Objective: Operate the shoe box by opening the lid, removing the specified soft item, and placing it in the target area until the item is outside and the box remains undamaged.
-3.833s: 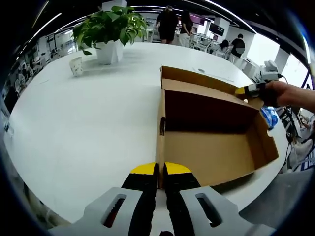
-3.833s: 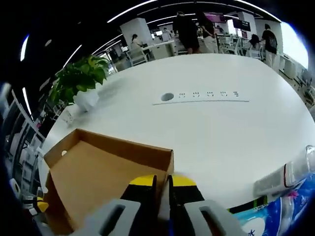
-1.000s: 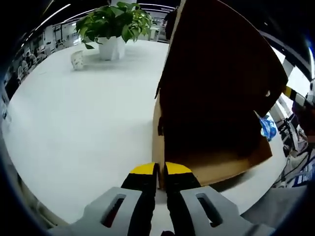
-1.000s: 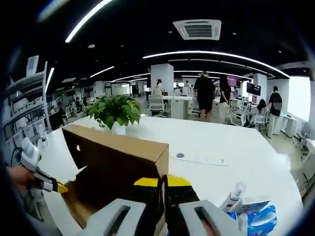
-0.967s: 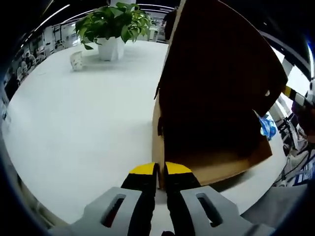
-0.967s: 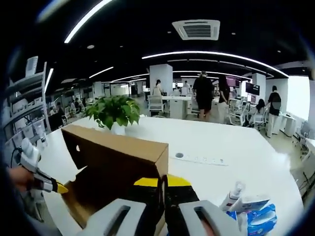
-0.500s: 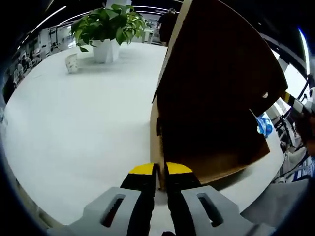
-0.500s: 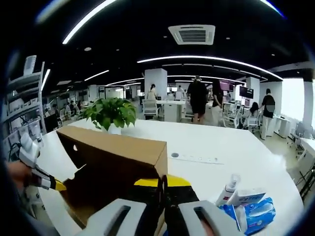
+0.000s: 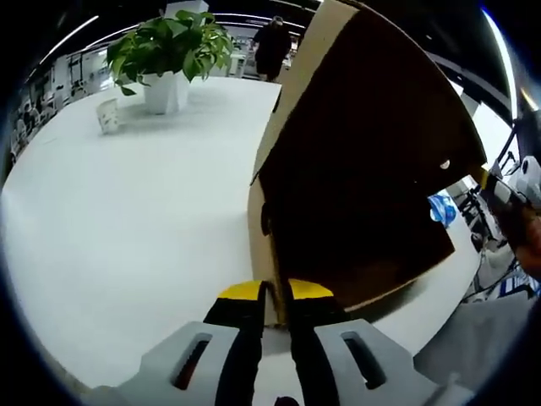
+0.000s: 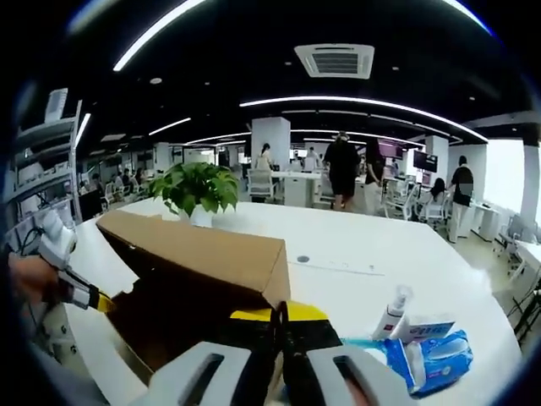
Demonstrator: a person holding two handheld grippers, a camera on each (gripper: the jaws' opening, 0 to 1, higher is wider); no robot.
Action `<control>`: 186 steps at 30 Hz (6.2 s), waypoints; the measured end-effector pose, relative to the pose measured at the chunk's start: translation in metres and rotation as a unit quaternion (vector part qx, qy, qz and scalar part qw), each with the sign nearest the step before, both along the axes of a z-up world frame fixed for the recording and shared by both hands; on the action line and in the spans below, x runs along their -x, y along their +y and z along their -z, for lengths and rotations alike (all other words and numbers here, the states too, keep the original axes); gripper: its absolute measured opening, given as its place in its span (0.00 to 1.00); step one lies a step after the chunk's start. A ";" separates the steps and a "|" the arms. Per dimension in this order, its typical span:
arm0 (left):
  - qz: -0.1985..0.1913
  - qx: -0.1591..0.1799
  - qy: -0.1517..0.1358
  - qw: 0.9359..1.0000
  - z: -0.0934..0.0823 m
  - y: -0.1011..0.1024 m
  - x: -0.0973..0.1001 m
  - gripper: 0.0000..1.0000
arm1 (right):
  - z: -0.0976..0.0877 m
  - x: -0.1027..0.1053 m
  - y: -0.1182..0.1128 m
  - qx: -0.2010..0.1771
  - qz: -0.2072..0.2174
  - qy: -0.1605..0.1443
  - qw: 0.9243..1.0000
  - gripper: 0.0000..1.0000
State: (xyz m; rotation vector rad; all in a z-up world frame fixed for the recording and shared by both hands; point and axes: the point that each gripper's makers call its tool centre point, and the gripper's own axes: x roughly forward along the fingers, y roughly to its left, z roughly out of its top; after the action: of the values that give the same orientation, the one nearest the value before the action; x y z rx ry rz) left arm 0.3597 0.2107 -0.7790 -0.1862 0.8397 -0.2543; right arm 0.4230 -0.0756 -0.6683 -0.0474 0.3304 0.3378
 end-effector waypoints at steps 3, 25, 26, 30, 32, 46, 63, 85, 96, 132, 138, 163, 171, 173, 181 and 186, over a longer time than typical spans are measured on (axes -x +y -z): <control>0.015 0.013 -0.009 1.000 -0.001 -0.003 -0.001 0.09 | 0.003 0.004 -0.002 -0.004 0.003 -0.001 1.000 0.00; 0.017 0.030 -0.055 0.998 -0.024 0.003 -0.004 0.03 | 0.020 0.021 -0.002 -0.019 0.006 0.011 1.000 0.00; 0.017 0.032 -0.056 0.998 -0.025 0.003 -0.004 0.03 | 0.020 0.022 -0.002 -0.019 0.006 0.012 1.000 0.00; 0.018 0.036 -0.060 0.997 -0.028 0.001 -0.003 0.01 | 0.024 0.026 -0.002 -0.019 0.005 0.016 1.000 0.00; 0.015 0.044 -0.062 0.997 -0.029 0.001 -0.002 0.00 | 0.025 0.027 -0.002 -0.021 0.005 0.019 1.000 0.00; 0.027 0.059 -0.081 0.995 -0.044 -0.004 -0.001 0.00 | 0.032 0.033 -0.003 -0.034 0.003 0.039 0.999 0.00; 0.045 0.077 -0.095 0.991 -0.054 -0.018 -0.001 0.00 | 0.057 0.050 -0.002 -0.051 -0.002 0.080 0.995 0.00; 0.048 0.069 -0.093 0.992 -0.052 -0.012 0.005 0.00 | 0.065 0.058 -0.002 -0.071 -0.008 0.097 0.993 0.00; 0.046 0.067 -0.092 0.992 -0.052 -0.013 0.009 0.00 | 0.067 0.062 -0.005 -0.074 -0.005 0.103 0.992 0.00; 0.042 0.071 -0.067 0.994 -0.031 -0.014 0.032 0.00 | 0.095 0.078 -0.002 -0.074 -0.007 0.137 0.988 0.00; 0.042 0.069 -0.066 0.995 -0.030 -0.013 0.034 0.00 | 0.096 0.081 -0.007 -0.069 -0.002 0.139 0.988 0.00; 0.024 0.068 -0.062 0.995 -0.026 -0.001 0.040 0.00 | 0.102 0.086 -0.021 -0.076 0.009 0.150 0.986 0.00; -0.001 0.060 -0.076 0.995 -0.039 0.018 0.036 0.00 | 0.086 0.081 -0.030 -0.110 0.018 0.149 0.983 0.02; -0.007 0.061 -0.079 0.995 -0.042 0.024 0.034 0.00 | 0.083 0.080 -0.031 -0.117 0.014 0.151 0.982 0.05; 0.003 0.076 -0.094 0.993 -0.060 0.020 0.025 0.28 | 0.069 0.079 -0.027 -0.152 0.004 0.152 0.977 0.27; 0.029 0.080 -0.097 0.992 -0.066 0.004 0.020 0.39 | 0.068 0.081 -0.011 -0.177 -0.014 0.161 0.971 0.42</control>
State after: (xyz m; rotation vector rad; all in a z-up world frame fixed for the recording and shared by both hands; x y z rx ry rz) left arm 0.3401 0.2143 -0.7133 -0.2827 0.6316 -0.3889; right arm 0.3421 -0.0862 -0.7360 0.3564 0.5863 0.4299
